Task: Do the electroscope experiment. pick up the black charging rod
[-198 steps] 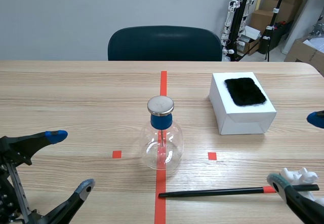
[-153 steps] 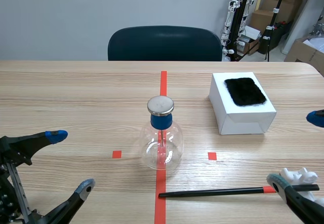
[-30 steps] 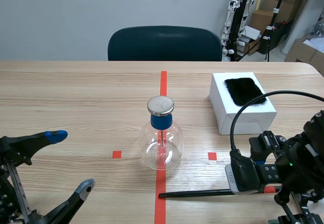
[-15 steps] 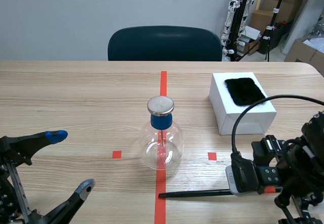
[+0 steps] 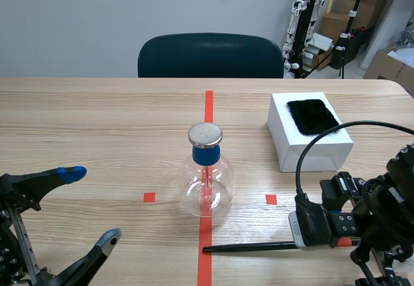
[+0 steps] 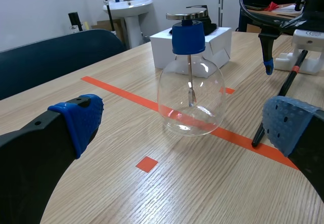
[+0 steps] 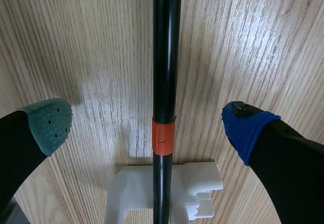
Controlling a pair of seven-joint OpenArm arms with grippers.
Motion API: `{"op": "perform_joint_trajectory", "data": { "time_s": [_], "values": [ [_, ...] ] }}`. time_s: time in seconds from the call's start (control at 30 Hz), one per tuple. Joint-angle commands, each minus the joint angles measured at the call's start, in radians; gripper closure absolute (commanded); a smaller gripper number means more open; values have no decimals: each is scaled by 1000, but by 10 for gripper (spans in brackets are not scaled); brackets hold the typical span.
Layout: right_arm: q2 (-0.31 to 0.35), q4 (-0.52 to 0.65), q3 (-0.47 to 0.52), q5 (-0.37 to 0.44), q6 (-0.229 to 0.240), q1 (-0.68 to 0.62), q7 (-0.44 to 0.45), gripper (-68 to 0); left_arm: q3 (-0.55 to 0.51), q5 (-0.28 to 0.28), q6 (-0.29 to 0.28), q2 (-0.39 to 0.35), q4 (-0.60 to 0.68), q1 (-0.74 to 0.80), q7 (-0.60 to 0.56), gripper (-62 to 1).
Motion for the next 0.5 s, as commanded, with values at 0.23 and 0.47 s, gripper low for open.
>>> {"op": "perform_joint_trajectory", "data": {
  "time_s": [0.23,0.47],
  "values": [
    [6,6,5,33,8,13,-24,-528,-2,-8,1,-1,6,-3,-14,-623],
    [6,6,5,41,8,12,-34,-436,-2,-8,1,-1,6,-3,-14,-623]
  ]
}}
